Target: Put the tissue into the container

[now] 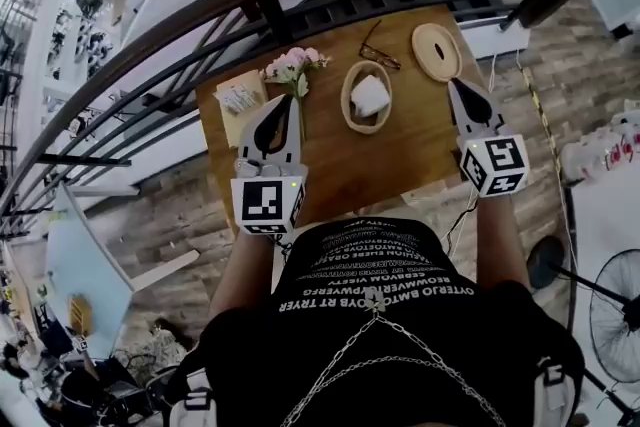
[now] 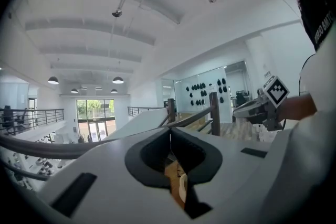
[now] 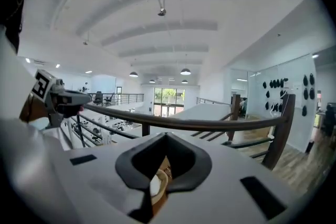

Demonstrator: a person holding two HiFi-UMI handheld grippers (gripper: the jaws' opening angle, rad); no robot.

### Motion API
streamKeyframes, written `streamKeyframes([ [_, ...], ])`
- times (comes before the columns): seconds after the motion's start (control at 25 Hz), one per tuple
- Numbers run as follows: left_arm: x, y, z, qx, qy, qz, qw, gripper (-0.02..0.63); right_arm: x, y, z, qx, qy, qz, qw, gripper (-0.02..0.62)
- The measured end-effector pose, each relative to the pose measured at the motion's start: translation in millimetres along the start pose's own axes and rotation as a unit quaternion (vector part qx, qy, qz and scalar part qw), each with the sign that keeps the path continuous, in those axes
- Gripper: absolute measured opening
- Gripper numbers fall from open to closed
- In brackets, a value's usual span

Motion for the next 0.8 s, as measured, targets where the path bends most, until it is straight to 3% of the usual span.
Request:
streamKeyframes([
  [0.44, -6, -24, 11, -0.007, -0.031, -0.048, 0.9983, 0.029, -61, 13, 21, -0.022, -0.022, -0.037, 0.999, 0.014],
  [0.8, 25, -39, 25, -0.005, -0.025, -0.034, 0.9991, 0.029, -44, -16, 27, -0.018, -0.026, -0.007, 0.999, 0.014],
])
Point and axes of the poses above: the fingertips, and each gripper's own axes: x forward along the fingers, y to its left, z out of its top, the point moved 8 cm from there along -x, backward along the fingers, and after that the axes turned 4 degrees about -z, right-handed, at the moved point
